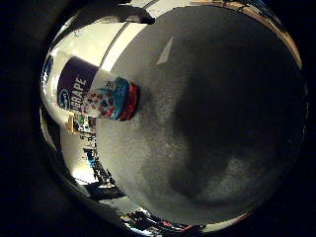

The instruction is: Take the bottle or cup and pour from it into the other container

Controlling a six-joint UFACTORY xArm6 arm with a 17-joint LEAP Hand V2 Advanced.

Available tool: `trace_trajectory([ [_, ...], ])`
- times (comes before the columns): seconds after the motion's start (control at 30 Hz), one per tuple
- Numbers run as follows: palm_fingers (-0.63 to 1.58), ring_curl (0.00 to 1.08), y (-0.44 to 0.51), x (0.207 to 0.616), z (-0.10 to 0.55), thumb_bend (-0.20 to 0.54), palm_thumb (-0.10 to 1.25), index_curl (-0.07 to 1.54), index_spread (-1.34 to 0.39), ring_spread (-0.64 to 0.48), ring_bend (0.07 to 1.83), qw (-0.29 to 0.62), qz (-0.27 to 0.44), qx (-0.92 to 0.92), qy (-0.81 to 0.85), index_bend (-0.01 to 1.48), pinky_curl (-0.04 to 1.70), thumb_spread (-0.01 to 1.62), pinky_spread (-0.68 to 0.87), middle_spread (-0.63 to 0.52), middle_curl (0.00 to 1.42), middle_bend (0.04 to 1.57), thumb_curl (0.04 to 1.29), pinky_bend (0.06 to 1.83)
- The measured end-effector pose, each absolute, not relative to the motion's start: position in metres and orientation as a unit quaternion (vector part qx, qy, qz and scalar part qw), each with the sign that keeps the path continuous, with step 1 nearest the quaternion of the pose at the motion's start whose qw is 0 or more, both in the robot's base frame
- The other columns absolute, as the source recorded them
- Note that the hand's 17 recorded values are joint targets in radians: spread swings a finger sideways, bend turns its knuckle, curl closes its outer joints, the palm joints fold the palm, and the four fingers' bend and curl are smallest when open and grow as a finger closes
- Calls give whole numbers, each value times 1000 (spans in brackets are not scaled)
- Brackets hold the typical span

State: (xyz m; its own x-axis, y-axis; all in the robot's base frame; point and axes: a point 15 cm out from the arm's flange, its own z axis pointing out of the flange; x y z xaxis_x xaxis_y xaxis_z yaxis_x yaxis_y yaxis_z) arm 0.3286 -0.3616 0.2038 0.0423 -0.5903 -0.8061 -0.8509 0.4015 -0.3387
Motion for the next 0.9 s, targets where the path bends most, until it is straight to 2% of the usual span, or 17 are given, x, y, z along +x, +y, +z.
trace_trajectory([
  [0.13, 355, 186, -345, 334, 198, -24, 667, 325, -210, 73, 665, 471, 137, -543, 681, 168, -10, 1010, 445, -4, 385, 372, 379, 961],
  [0.23, 460, 206, -331, 336, 197, -23, 688, 321, -203, 32, 773, 458, 139, -555, 680, 170, -17, 1002, 382, -31, 397, 421, 388, 955],
  [0.33, 729, 250, -323, 339, 199, -9, 779, 344, -238, -84, 922, 454, 139, -565, 676, 203, -19, 983, 147, -106, 453, 570, 430, 995],
  [0.4, 1015, 291, -319, 342, 202, -10, 849, 364, -281, -152, 1023, 453, 138, -570, 671, 206, 16, 924, -110, -160, 502, 661, 469, 1104],
  [0.5, 1153, 368, -316, 341, 205, -24, 907, 471, -338, -198, 1079, 454, 134, -575, 668, 306, 94, 783, -340, -202, 584, 753, 526, 1211],
  [0.57, 1175, 406, -316, 341, 206, -27, 928, 558, -360, -216, 1115, 454, 132, -576, 666, 430, 150, 697, -375, -208, 641, 836, 562, 1275],
  [0.67, 1163, 463, -315, 341, 206, -23, 959, 683, -371, -225, 1185, 455, 132, -578, 665, 607, 228, 634, -343, -221, 711, 930, 606, 1365],
  [0.77, 1131, 522, -314, 342, 207, -20, 998, 796, -359, -225, 1261, 457, 134, -578, 663, 753, 301, 622, -290, -212, 783, 1038, 645, 1446],
  [0.9, 1081, 582, -313, 343, 210, -18, 1034, 885, -338, -231, 1323, 459, 131, -578, 661, 867, 375, 632, -245, -202, 848, 1119, 681, 1511],
])
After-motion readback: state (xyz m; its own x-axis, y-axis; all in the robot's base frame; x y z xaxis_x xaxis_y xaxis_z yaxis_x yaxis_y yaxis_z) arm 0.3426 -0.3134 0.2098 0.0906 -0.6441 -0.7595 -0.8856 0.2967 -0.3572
